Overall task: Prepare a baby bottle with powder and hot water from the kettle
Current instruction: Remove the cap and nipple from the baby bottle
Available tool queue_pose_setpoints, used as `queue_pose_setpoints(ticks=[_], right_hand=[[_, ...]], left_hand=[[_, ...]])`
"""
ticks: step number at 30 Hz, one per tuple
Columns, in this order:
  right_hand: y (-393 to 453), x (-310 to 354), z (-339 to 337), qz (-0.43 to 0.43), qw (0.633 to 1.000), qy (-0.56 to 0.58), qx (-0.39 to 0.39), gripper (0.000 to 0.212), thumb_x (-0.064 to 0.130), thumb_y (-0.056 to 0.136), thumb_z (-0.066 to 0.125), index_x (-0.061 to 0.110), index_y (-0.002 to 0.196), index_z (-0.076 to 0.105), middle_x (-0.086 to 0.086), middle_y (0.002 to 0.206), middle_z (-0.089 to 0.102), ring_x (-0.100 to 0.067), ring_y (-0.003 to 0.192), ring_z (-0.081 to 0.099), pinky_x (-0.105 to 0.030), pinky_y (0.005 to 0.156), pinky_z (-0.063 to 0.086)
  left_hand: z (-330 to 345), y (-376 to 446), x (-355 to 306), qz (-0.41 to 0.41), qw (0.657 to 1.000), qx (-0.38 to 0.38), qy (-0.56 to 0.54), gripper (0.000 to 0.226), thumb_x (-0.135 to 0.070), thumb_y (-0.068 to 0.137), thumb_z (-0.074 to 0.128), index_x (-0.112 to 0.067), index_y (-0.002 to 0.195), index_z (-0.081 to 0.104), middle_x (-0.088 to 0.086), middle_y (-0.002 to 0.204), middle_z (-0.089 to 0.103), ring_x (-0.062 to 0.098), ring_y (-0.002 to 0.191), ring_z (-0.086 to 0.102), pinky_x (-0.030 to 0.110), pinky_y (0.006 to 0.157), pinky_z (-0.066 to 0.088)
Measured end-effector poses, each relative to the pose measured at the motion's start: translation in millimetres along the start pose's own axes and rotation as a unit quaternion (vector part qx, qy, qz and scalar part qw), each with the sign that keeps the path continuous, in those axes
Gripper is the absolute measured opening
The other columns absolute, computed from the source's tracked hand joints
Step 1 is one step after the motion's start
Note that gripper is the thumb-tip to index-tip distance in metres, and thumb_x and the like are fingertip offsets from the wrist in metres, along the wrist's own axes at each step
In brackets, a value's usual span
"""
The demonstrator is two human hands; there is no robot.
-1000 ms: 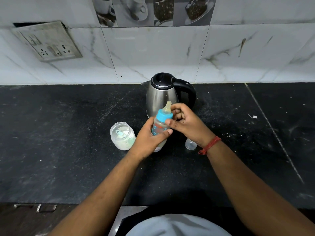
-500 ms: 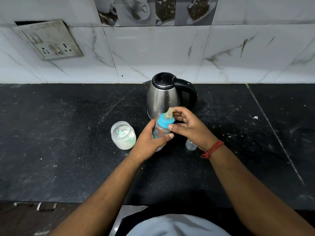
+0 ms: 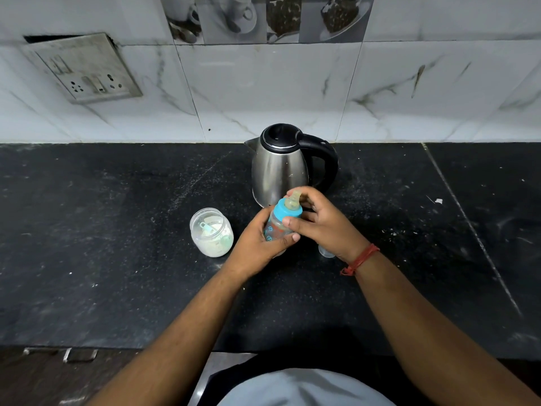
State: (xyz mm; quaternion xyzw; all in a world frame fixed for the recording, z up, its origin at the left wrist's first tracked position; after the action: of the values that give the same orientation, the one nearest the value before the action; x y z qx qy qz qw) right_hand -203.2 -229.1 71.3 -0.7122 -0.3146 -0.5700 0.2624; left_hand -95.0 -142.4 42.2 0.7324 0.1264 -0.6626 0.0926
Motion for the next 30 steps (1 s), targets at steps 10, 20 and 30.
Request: queue_pose_setpoints(ticks=[10,20,30], right_hand=[[1.9,-1.1,-3.1,-0.008,0.999,0.050,-0.018,0.045,0.005,0.082,0.071,0.017,0.125,0.063,-0.011,0.129,0.064,-0.020,0.118,0.065,-0.042,0.101,0.054],[3.5,-6.1,-5.6,0.000,0.999,-0.021,-0.046,0.044,0.046,0.072,0.080,0.040,0.111,0.062,0.004,0.122,0.066,-0.014,0.114,0.066,-0.047,0.099,0.055],[4.1,4.4,-19.6,-0.044,0.992,0.060,-0.101,0.046,0.031,0.079,0.072,0.017,0.122,0.064,-0.011,0.125,0.064,-0.024,0.116,0.066,-0.046,0.102,0.053]], left_hand=[[-0.2,1.8,6.6,-0.006,1.000,0.006,0.018,0.062,-0.040,0.080,0.085,-0.028,0.134,0.057,-0.001,0.123,0.071,0.020,0.115,0.069,0.045,0.103,0.054],[-0.4,4.8,6.3,-0.007,1.000,0.014,0.017,0.053,-0.021,0.086,0.083,-0.026,0.132,0.058,-0.002,0.121,0.072,0.018,0.113,0.070,0.040,0.102,0.056],[1.4,7.0,3.0,-0.003,1.000,0.002,0.017,0.050,-0.026,0.082,0.084,-0.035,0.125,0.058,-0.006,0.119,0.071,0.012,0.112,0.068,0.029,0.098,0.055]])
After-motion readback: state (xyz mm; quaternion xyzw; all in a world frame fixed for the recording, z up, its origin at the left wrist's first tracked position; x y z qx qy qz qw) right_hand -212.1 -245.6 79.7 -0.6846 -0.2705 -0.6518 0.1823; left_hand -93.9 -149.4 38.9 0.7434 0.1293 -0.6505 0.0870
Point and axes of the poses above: each hand's wrist, its own y-axis towards the middle knuckle, its own z-axis out of the palm, x = y × z, the point moved 8 cm from there along y, towards the middle knuckle
